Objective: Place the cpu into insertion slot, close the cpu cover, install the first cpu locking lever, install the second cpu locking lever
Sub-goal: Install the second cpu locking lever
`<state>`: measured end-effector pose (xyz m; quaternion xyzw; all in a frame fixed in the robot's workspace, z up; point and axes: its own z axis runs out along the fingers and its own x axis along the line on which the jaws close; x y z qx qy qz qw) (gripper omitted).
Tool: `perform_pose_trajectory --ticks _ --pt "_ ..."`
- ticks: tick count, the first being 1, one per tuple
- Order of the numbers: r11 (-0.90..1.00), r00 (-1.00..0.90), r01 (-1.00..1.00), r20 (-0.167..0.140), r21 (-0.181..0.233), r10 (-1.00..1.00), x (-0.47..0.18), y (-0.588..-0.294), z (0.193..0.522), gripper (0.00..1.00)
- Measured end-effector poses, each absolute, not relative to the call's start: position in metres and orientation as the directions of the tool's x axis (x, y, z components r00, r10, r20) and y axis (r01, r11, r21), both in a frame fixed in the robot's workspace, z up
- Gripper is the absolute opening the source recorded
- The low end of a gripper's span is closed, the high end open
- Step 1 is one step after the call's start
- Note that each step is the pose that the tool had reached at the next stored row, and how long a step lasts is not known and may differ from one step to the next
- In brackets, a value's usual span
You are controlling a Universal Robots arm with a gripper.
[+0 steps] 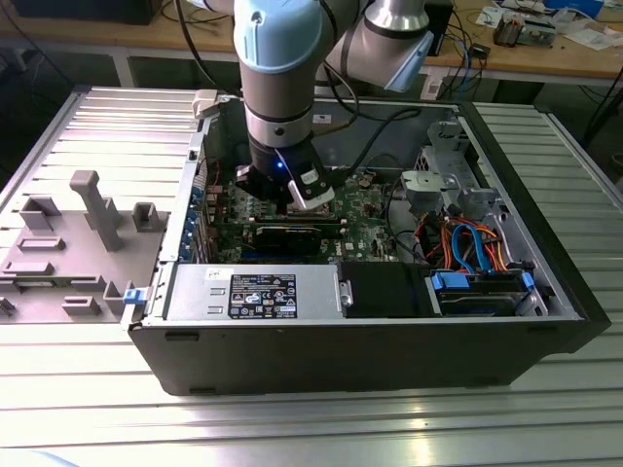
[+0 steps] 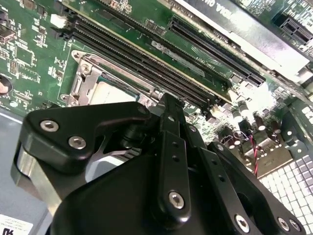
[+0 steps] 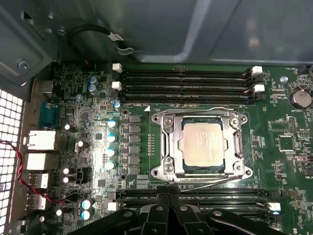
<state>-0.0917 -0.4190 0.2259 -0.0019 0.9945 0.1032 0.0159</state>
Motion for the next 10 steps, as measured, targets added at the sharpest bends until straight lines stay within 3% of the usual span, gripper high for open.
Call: perform_pose_trajectory --ticks 10 --pt "0.975 -0.999 0.013 -0.032 0.22 0.021 -0.095 -0.422 0.214 0.11"
